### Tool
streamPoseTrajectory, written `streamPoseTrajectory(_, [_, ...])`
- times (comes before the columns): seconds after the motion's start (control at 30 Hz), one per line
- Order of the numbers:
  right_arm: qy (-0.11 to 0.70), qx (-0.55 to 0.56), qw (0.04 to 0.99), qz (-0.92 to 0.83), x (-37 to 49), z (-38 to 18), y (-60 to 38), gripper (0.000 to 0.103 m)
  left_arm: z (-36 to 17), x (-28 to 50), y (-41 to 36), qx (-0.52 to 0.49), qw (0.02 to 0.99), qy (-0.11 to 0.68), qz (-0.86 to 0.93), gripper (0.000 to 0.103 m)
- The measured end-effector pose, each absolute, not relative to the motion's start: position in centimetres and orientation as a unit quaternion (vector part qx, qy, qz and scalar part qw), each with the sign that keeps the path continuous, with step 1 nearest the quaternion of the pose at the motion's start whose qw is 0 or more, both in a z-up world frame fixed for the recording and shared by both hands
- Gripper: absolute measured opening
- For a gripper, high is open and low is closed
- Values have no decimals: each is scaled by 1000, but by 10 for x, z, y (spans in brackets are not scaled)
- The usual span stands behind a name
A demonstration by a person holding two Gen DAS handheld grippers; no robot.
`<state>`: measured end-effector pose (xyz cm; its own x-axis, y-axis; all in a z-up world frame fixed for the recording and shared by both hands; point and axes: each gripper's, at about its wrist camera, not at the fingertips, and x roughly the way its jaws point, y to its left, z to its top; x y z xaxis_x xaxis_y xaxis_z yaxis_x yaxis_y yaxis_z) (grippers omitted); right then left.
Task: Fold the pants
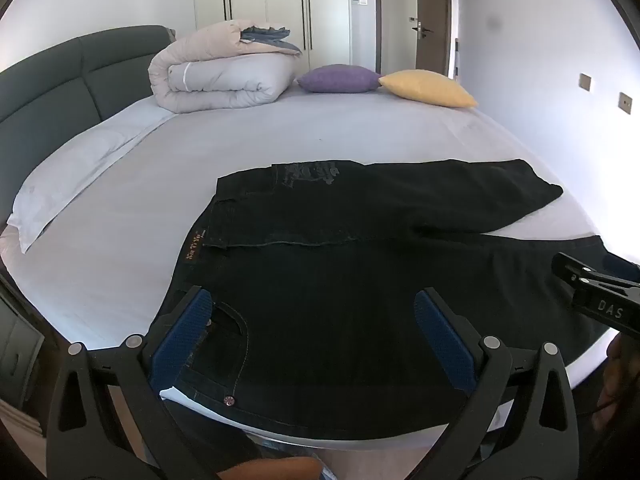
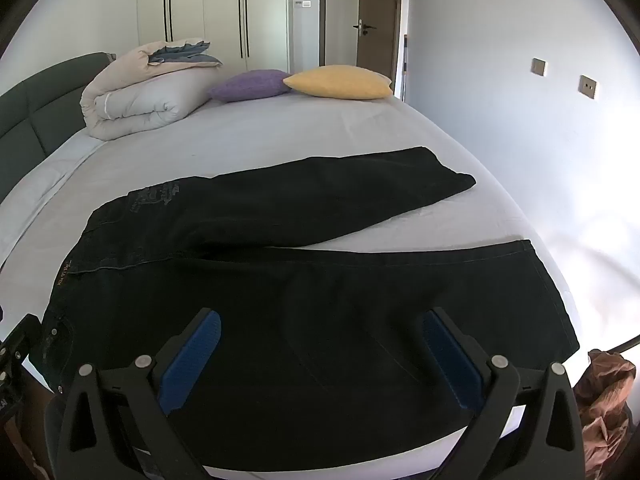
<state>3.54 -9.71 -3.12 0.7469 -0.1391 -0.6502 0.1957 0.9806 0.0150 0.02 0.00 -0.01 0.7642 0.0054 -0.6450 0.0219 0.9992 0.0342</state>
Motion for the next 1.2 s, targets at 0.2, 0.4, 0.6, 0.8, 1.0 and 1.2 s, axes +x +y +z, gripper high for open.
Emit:
streamPoseTrajectory(0.2, [345, 40, 933, -90, 36, -32, -97, 103, 0, 0, 0, 19, 939, 342, -7, 103])
streamPoseTrajectory(0.4, [346, 38, 933, -91, 36, -32, -96, 103, -1, 3, -1, 18, 939, 345, -7, 103])
streamPoseTrajectory(0.6, [346, 36, 933, -90, 36, -32, -97, 103, -4, -1, 2, 18, 939, 344, -8, 103])
streamPoseTrajectory(0.8, [347, 36, 933, -90, 36, -33, -96, 103, -5, 0, -1, 18, 938, 346, -9, 103])
streamPoseTrajectory(1.0, [347, 35, 933, -90, 36, -32, -97, 103, -6, 0, -1, 18, 938, 346, -10, 103])
streamPoseTrajectory(1.2, [348, 35, 933, -90, 34, -33, -96, 103, -7, 0, 0, 17, 937, 348, -11, 103])
